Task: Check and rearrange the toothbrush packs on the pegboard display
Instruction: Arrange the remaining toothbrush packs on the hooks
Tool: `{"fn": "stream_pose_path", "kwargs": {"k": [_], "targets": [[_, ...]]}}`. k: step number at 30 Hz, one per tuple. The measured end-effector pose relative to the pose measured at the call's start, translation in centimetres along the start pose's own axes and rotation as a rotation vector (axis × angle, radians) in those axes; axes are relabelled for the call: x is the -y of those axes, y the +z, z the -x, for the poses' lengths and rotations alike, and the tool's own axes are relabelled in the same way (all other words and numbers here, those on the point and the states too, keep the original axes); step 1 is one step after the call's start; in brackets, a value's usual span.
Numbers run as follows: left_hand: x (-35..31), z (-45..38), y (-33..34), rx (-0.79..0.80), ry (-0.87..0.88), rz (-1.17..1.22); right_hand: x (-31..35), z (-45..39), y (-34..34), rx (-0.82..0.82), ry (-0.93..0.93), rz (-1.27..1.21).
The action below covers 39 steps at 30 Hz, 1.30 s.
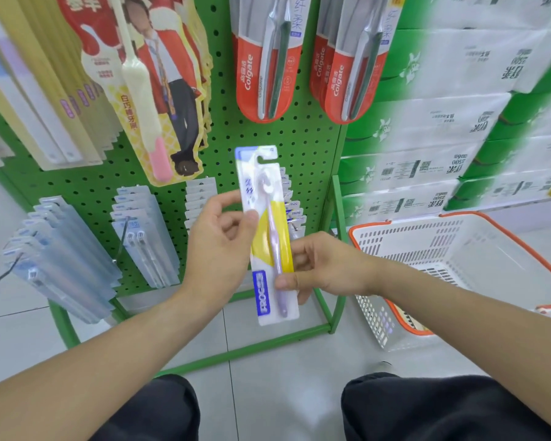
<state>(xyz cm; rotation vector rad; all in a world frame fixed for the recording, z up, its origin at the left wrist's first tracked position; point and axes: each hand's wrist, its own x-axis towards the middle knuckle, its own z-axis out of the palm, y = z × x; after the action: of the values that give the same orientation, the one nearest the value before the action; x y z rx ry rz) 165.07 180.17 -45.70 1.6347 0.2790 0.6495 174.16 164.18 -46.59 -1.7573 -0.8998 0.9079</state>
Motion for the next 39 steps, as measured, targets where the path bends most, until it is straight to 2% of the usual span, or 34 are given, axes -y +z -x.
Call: {"fn": "stream_pose_path", "kwargs": {"k": [2, 4, 8, 10, 13, 17, 20, 22, 26, 30, 34, 39], "targets": [[0.4, 0.4, 0.1, 0.103, -0.068, -0.163, 0.3, -0.1, -0.1, -0.085, -0.024, -0.066], [0.4, 0.7, 0.2, 0.152, -0.079, -0.216, 0.6, 0.1, -0.4, -0.115, -0.040, -0.075], [0.1, 0.8, 0.2, 0.130, -0.032, -0.192, 0.7, 0.6, -0.5, -0.042, -0.049, -0.050], [0.3, 0.7, 0.2, 0.101, -0.028, -0.184, 1.0, 0.6, -0.1, -0.078, -0.074, -0.059], [0.7, 0.6, 0.0, 0.076, 0.025, -0.298, 1.7, 0.6, 0.5, -0.190, -0.105, -0.108], [0.1, 1.0, 0.0, 0.130, 0.185, -0.399, 2.3, 0.4, 1.2, -0.322, -0.235, 0.039], [-0.3, 1.1, 0.1, 0.159, 0.201, -0.407, 2.5, 0.3, 1.8, -0.332, -0.279, 0.061], [-0.4, 0.9, 0.0, 0.170, 0.212, -0.426, 2.5, 0.5, 1.9, -0.271, -0.260, 0.067], [-0.2, 0.1, -1.0, 0.202, 0.173, -0.374, 1.9, 0.7, 1.7, -0.178, -0.220, 0.045], [-0.6, 0.5, -1.2, 0.238, 0.064, -0.198, 1.4, 0.0, 1.6, -0.370, -0.260, -0.025], [-1.3, 1.3, -0.6, 0.282, -0.015, -0.062, 1.5, -0.6, 1.3, -0.581, -0.237, 0.027], [-0.9, 0.9, -1.1, 0.408, -0.052, -0.105, 1.2, -0.8, 0.8, -0.612, -0.272, 0.054]]}}
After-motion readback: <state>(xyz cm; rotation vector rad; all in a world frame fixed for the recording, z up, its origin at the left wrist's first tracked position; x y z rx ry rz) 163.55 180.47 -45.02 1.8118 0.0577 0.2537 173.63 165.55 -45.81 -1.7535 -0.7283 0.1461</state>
